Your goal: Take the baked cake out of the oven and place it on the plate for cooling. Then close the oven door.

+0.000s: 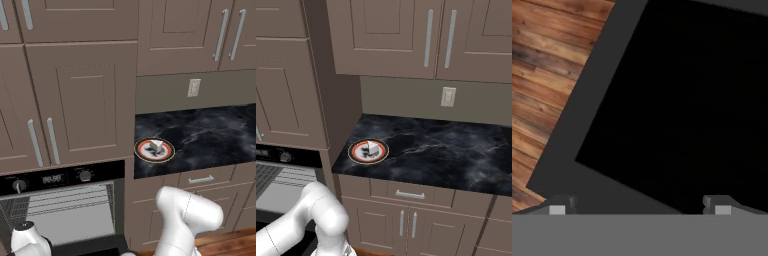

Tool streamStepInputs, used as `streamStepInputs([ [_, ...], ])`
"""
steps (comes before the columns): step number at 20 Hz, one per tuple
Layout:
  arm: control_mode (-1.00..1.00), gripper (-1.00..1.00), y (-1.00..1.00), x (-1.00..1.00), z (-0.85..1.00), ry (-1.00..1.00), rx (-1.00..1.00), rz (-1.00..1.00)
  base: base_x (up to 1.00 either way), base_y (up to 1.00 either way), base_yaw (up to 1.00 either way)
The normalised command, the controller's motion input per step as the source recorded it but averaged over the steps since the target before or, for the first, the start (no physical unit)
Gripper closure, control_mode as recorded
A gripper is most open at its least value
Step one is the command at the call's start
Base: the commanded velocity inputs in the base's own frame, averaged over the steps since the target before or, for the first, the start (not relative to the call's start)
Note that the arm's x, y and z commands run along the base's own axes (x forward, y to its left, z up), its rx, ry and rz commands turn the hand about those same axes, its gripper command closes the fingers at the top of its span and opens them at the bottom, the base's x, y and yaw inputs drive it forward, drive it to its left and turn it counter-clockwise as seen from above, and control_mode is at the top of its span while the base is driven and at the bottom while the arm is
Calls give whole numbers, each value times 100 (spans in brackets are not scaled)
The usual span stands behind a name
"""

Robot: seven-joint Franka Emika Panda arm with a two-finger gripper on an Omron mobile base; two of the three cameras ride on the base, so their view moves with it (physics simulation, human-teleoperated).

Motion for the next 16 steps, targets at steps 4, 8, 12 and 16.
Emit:
streamStepInputs([
  [4,-100,-100,-4,-30,0,0,0,-2,0,0,0],
  [8,-100,-100,-5,-23,4,0,0,-6,0,0,0],
  [12,-100,-100,-3,-19,3,0,0,-8,0,0,0],
  [16,-100,-100,-4,-21,1,0,0,-9,0,0,0],
])
